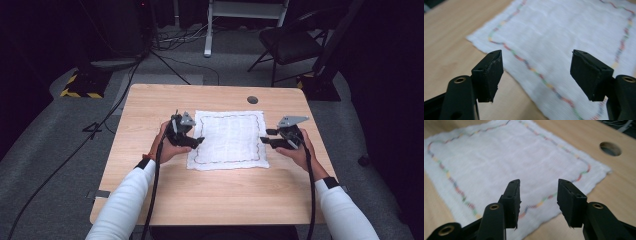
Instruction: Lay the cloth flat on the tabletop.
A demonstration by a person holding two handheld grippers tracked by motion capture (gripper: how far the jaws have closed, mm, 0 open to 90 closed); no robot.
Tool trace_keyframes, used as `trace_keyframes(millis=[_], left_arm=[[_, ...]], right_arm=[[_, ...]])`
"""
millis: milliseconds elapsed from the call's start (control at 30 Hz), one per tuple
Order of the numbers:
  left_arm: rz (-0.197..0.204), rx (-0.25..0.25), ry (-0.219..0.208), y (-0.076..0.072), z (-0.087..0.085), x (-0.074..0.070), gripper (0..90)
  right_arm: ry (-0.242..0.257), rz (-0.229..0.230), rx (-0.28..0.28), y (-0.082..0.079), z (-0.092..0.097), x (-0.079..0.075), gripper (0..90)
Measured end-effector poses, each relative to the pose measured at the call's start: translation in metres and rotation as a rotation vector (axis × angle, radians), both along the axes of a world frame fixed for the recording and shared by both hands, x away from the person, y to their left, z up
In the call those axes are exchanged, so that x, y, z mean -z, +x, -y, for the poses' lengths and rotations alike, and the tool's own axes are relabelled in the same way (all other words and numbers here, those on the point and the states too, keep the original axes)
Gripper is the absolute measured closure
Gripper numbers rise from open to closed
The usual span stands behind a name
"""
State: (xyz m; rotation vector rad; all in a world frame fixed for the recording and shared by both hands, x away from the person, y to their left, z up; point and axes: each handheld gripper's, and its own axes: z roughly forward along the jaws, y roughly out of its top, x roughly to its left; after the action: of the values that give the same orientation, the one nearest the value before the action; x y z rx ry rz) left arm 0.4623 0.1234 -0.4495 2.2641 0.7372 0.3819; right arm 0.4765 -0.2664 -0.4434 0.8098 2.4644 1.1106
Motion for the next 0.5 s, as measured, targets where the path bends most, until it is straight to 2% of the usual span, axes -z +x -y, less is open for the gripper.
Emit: trace_keyframes(millis=[67, 100, 167, 200, 300, 367, 433, 500], left_arm=[[-0.004, 0.017, 0.014, -0.009, 0.001, 0.005, 26.8], [-0.011, 0.031, 0.037, -0.015, 0.001, 0.009, 26.8], [-0.017, 0.042, 0.057, -0.024, 0.000, 0.013, 27.7], [-0.029, 0.049, 0.052, -0.027, -0.002, 0.014, 30.0], [-0.048, 0.057, 0.079, -0.036, -0.006, 0.020, 34.2], [-0.078, 0.072, 0.066, -0.039, -0.010, 0.024, 37.6], [-0.088, 0.076, 0.073, -0.041, -0.012, 0.028, 41.4], [-0.117, 0.089, 0.057, -0.041, -0.015, 0.031, 43.0]], right_arm=[[-0.006, -0.018, -0.019, -0.011, 0.005, 0.008, 54.3], [-0.003, -0.026, -0.031, -0.015, 0.007, 0.011, 54.3], [0.003, -0.050, -0.047, -0.024, 0.011, 0.018, 54.6], [-0.007, -0.066, -0.061, -0.029, 0.011, 0.023, 54.6], [-0.037, -0.077, -0.108, -0.040, 0.009, 0.030, 54.7], [-0.029, -0.091, -0.120, -0.044, 0.009, 0.034, 54.8], [-0.047, -0.101, -0.131, -0.047, 0.007, 0.038, 54.9], [-0.050, -0.107, -0.135, -0.048, 0.007, 0.041, 56.3]])
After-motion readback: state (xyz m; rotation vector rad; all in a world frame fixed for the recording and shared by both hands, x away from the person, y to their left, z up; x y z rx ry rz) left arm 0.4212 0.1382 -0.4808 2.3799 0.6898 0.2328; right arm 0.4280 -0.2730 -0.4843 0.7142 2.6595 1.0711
